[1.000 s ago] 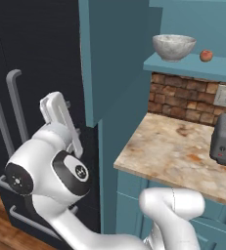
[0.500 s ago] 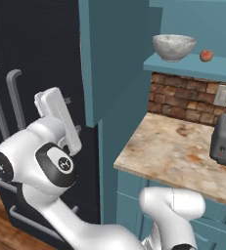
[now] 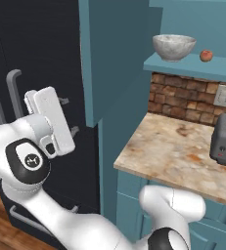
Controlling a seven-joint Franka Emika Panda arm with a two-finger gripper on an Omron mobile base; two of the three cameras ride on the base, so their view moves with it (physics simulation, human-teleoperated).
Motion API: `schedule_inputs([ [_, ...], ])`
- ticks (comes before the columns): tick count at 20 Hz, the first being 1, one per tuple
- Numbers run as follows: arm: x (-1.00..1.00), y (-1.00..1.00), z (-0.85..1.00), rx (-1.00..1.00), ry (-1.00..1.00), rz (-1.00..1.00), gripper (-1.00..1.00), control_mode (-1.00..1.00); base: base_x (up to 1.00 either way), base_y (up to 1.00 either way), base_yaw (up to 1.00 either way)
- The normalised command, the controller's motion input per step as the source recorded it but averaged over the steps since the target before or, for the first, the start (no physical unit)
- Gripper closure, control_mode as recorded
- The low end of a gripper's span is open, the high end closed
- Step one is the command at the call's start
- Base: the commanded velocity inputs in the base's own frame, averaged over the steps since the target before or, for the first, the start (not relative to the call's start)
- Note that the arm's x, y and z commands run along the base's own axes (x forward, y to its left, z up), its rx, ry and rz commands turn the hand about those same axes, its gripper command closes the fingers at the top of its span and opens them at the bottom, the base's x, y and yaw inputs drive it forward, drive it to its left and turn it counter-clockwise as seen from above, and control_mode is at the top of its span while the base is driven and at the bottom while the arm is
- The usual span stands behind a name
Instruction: Pick the mug and place it in the sink. Pick the bowl and place it in the open cabinet and then close the cabinet.
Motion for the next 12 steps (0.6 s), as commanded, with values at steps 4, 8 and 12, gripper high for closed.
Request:
schedule_inputs([
  [4,0.03,0.01,-0.04,0.0,-0.01,-0.17,-1.0,-1.0,0.0,0.0,0.0],
  [8,0.03,0.0,0.0,0.0,0.0,-0.06,-1.0,-1.0,0.0,0.0,0.0],
  [12,0.14,0.0,0.0,0.0,-0.02,0.0,-1.0,-1.0,0.0,0.0,0.0],
])
